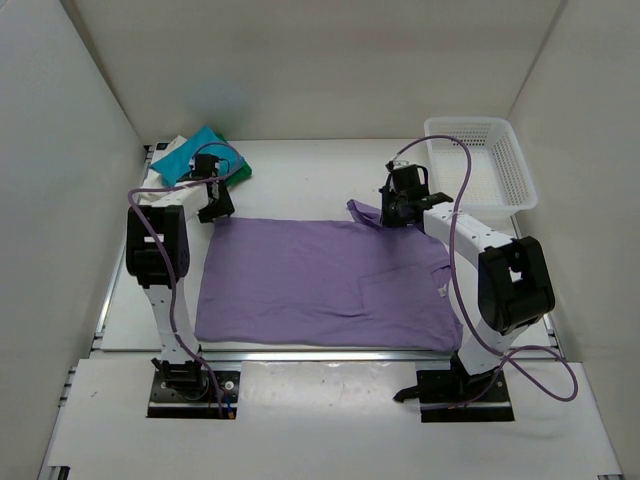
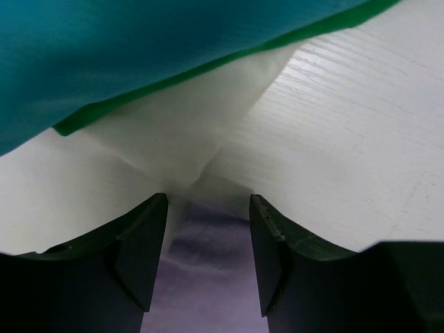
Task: Fold and stack the t-shirts
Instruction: Grap the side of the flattened tshirt furthest away from the robot with both arms, then fold the other side of the tshirt into a rectangle
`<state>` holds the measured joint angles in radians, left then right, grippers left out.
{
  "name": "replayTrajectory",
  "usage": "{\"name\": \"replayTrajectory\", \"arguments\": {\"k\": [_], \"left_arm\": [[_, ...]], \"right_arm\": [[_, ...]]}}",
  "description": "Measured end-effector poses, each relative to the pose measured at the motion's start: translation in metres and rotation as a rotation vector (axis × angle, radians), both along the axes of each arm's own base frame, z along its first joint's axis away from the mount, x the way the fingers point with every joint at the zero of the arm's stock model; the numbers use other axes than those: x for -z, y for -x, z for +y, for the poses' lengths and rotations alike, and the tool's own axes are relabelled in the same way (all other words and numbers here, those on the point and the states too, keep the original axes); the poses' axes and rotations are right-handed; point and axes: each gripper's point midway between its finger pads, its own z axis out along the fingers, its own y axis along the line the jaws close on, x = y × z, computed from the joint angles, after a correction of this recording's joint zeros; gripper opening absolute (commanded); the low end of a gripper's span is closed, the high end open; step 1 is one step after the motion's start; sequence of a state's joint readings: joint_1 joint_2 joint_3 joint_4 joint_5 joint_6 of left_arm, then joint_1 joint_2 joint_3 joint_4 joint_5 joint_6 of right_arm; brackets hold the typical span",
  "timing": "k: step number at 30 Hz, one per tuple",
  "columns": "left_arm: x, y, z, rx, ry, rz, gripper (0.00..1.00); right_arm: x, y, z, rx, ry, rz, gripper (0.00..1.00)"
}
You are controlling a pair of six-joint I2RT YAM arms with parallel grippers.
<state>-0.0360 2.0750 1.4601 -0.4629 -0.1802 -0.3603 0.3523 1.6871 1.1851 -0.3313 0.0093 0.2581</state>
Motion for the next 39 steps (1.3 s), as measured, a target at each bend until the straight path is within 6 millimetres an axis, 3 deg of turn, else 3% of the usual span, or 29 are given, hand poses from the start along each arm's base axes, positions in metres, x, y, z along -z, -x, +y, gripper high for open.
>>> {"name": "replayTrajectory", "arguments": {"k": [5,13,18,25,29,34,39], "left_arm": [[0.000,0.006,0.006,-0.014,0.018,0.003,0.56],[0.001,0.006,0.004,-0.010,0.025,-0.004,0.33],[0.001,0.006,-0.002,0.001,0.025,-0.005,0.24],[-0.001,0.008,-0.004,0.006,0.028,-0.004,0.00],[-0.009,0.009,-0.004,0.007,0.028,-0.012,0.00],[-0.033,0.016,-0.005,0.013,0.027,-0.055,0.00],[-0.058,0.029,-0.005,0.013,0.030,-0.111,0.00]], "right_arm": [[-0.001,0.001,0.004,-0.012,-0.009,0.000,0.00],[0.001,0.003,0.006,-0.021,-0.016,0.005,0.00],[0.002,0.005,0.006,-0.022,-0.014,0.008,0.00],[-0.004,0.005,0.004,-0.020,-0.018,-0.006,0.00],[-0.015,0.007,0.000,-0.013,-0.021,-0.019,0.00],[-0.039,0.015,-0.013,0.016,-0.027,-0.062,0.00],[-0.038,0.047,-0.032,0.056,-0.033,-0.066,0.00]]}}
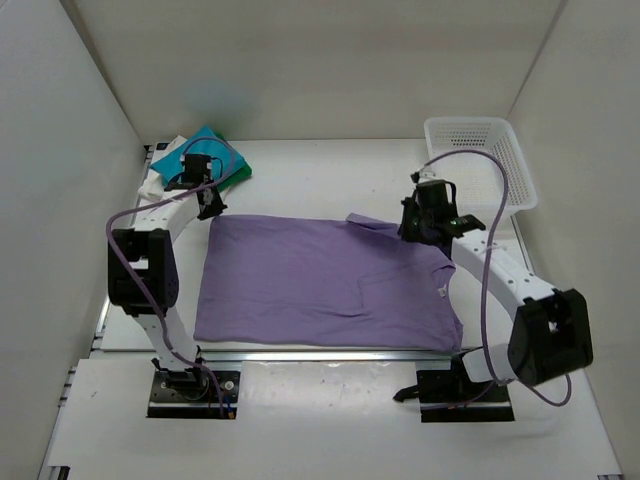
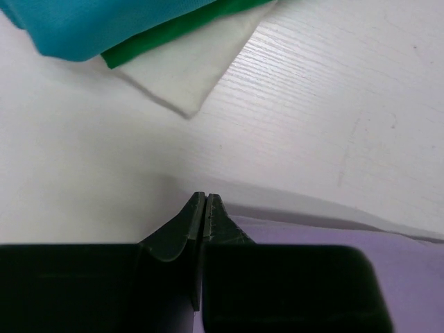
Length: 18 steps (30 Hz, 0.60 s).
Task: Fold and stack the t-shirts
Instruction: Fold the other side of the tshirt into a rectangle
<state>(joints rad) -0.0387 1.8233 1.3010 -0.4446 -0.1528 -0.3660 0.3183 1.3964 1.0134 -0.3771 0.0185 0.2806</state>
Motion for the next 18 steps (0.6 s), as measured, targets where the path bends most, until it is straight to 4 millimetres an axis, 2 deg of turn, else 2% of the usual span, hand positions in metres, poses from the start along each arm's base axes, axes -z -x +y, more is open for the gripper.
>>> {"name": "replayTrajectory", "arguments": {"k": [4,7,13,18], "left_arm": [[-0.011,0.012,0.001,-0.001,0.001,-0.025,0.00],[-0.008,0.021,0.001,-0.002,0.001,-0.018,0.00],[-0.003,0.042,0.006,-0.011,-0.001,0.004,0.00],[-0.010,0.052,0.008,-0.016,-0.004,-0.012,0.00]], "right_arm": [[0.016,0.037,-0.018,0.037,-0.003,0.046,0.00],[0.019,0.055,-0.025,0.053,-0.001,0.057,0.00],[0.006,0.083,-0.030,0.058,-0.024,0.013,0.00],[-0.009,0.110,-0.039,0.074,-0.043,-0.032,0.00]]}}
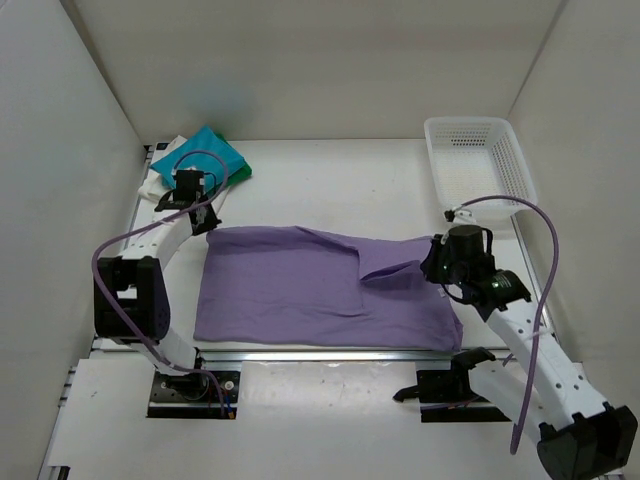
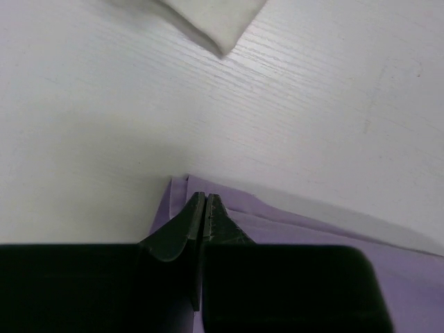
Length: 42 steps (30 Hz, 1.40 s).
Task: Fold and stack the t-shirts
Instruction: Fold the other side of the tshirt into a rectangle
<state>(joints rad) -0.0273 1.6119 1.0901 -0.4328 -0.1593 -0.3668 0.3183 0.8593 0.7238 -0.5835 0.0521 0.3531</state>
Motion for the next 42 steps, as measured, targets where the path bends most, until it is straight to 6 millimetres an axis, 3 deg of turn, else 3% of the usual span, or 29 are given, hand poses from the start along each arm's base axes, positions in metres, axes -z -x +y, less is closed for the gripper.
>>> {"name": "replayTrajectory", "arguments": {"k": [6,12,21,25,29,31,34,37,41,42], "left_arm": [[-0.018,0.014,0.004,-0.012,-0.014,-0.058,0.00],[-0.029,0.029,0.010,-0.035,-0.050,-0.094,0.00],[-0.018,0.044,0.015,-0.042,-0.074,-0.057,0.00],[-0.017,0.053,0.018,-0.045,-0.094,-0.058,0.00],[-0.006,0.069,0.020,-0.047,-0.111,-0.018,0.10],[-0.001,0.074,0.022,-0.049,-0.115,0.010,0.19],[0.002,0.079,0.027,-0.064,-0.115,0.033,0.38],[0.005,0.084,0.031,-0.084,-0.111,0.043,0.41],[0.003,0.085,0.031,-0.095,-0.100,0.039,0.36],[0.002,0.084,0.030,-0.095,-0.093,0.032,0.36]], "right_arm": [[0.007,0.031,-0.013,0.046,-0.002,0.031,0.00],[0.012,0.055,-0.011,0.045,0.020,0.108,0.00],[-0.009,0.074,-0.012,0.060,0.016,0.144,0.00],[-0.004,0.083,-0.025,0.096,0.044,0.195,0.00],[0.004,0.093,-0.041,0.140,0.070,0.239,0.04],[0.008,0.098,-0.044,0.140,0.067,0.254,0.07],[0.014,0.105,-0.045,0.123,0.068,0.269,0.21],[0.015,0.111,-0.042,0.098,0.071,0.274,0.28],[0.016,0.119,-0.037,0.049,0.096,0.285,0.28],[0.017,0.119,-0.036,0.044,0.101,0.286,0.23]]}}
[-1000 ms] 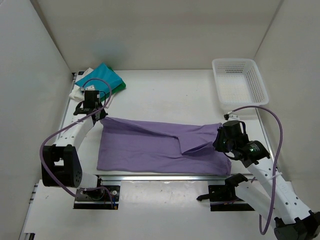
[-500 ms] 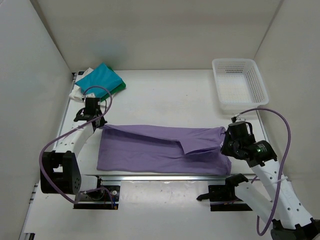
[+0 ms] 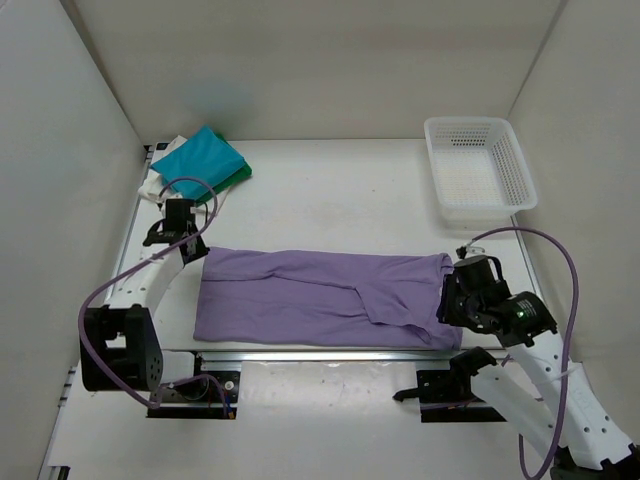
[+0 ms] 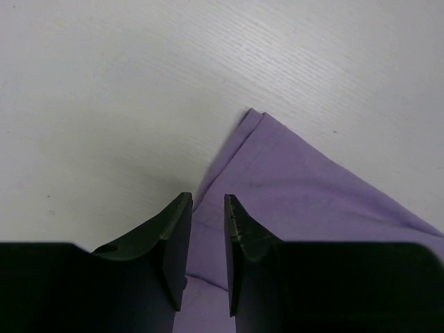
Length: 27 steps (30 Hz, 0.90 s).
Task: Fold and stack the t-shirts
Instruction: Fold the other side of the tshirt into a rectangle
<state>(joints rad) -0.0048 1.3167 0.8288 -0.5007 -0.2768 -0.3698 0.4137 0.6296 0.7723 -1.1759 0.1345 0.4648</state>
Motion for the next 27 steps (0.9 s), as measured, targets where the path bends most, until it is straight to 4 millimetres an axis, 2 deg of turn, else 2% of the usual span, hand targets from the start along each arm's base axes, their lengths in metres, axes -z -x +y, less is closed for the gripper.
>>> {"name": "replayTrajectory", "arguments": {"k": [2,4,7,9,12,15,17,20,23,27], "left_arm": [[-0.006,-0.002,-0.004,0.004,0.017,-0.027,0.36],[-0.013,-0.006,-0.013,0.021,0.034,-0.058,0.37],[-0.022,-0.011,-0.034,0.073,0.066,-0.102,0.39],[-0.024,-0.015,-0.048,0.105,0.099,-0.127,0.39],[-0.013,-0.015,-0.059,0.132,0.159,-0.117,0.37],[0.013,-0.011,-0.066,0.143,0.210,-0.050,0.38],[0.030,-0.004,-0.069,0.144,0.244,0.000,0.38],[0.045,0.005,-0.072,0.139,0.306,0.041,0.39],[0.053,0.008,-0.073,0.123,0.361,0.059,0.40],[0.068,0.008,-0.066,0.068,0.459,0.087,0.39]], "right_arm": [[0.001,-0.003,0.002,-0.008,0.003,0.003,0.00],[0.002,-0.012,-0.002,0.024,-0.015,0.028,0.00],[0.000,-0.040,-0.023,0.177,-0.098,0.008,0.00],[-0.003,-0.058,-0.031,0.211,-0.121,-0.034,0.00],[-0.014,-0.080,-0.009,0.115,-0.156,-0.121,0.00],[-0.021,-0.100,0.026,0.014,-0.215,-0.208,0.00],[-0.010,-0.108,0.044,-0.007,-0.262,-0.202,0.00],[0.018,-0.119,0.052,0.033,-0.285,-0.155,0.00],[0.051,-0.121,0.052,0.090,-0.285,-0.099,0.00],[0.080,-0.120,0.047,0.181,-0.318,-0.065,0.00]]}}
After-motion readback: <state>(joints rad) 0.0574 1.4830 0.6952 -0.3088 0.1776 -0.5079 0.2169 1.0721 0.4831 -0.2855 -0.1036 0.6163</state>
